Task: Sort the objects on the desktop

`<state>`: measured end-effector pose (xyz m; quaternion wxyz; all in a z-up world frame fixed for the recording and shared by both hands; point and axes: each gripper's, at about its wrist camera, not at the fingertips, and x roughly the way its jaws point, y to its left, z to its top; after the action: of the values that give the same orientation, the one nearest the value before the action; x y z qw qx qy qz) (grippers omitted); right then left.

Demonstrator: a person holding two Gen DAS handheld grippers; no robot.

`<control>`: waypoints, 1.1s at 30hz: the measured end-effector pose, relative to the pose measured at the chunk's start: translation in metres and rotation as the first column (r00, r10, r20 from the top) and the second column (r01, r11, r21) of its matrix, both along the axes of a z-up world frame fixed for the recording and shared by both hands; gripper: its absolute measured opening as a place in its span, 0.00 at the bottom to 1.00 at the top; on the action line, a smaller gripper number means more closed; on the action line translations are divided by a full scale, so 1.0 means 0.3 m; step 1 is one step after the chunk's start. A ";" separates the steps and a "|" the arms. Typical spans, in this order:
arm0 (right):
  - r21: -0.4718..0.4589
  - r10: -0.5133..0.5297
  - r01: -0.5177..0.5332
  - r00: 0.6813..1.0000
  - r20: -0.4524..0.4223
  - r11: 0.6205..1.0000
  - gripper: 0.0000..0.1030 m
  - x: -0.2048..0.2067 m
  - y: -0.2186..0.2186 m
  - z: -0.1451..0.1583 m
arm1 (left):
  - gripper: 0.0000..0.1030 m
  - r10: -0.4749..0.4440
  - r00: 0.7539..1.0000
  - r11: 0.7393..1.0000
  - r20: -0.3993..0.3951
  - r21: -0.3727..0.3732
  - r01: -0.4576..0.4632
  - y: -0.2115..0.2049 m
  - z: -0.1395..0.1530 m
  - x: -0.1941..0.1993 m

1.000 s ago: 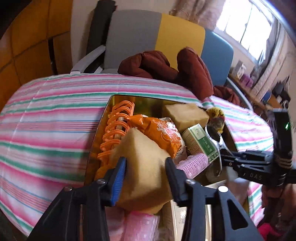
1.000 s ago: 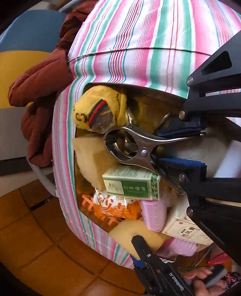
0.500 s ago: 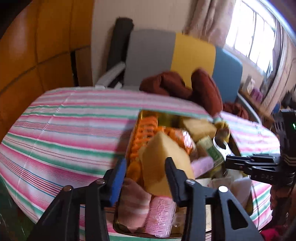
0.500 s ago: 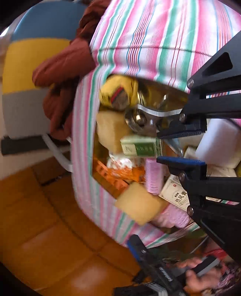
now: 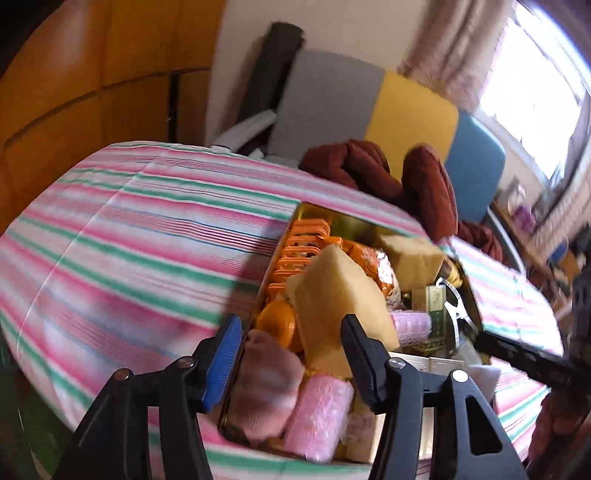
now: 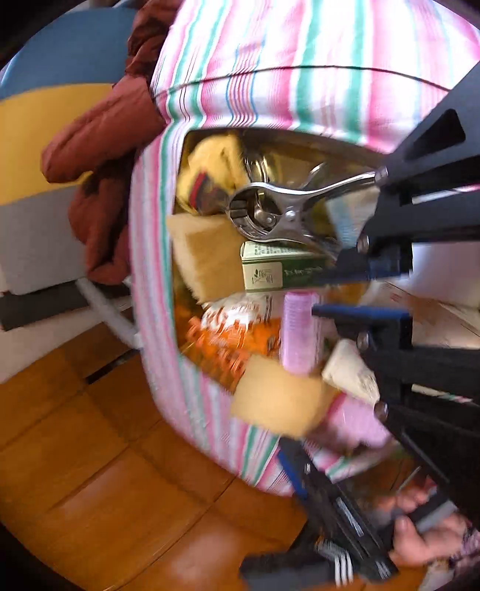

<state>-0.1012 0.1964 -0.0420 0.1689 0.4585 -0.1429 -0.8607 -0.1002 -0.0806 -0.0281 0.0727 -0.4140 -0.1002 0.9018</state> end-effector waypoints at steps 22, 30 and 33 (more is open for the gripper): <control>0.021 0.058 -0.060 0.993 0.100 0.998 0.25 0.119 -0.100 -0.093 | 0.55 -0.076 0.997 0.987 -0.022 -0.146 0.072 0.164 0.056 0.308; -0.004 -0.021 0.021 1.000 -0.005 1.000 0.70 0.237 -0.027 0.026 | 0.55 -0.062 0.998 0.985 0.015 -0.163 0.063 0.205 0.080 0.300; 0.081 -0.042 0.049 0.995 -0.087 0.996 0.73 0.270 -0.042 0.100 | 0.55 -0.039 0.999 0.988 0.009 -0.147 0.039 0.210 0.094 0.310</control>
<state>-0.0204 0.1839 -0.0119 0.1361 0.4247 -0.1103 -0.8882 -0.0073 -0.0175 0.0000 0.0594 -0.4229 -0.0256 0.9039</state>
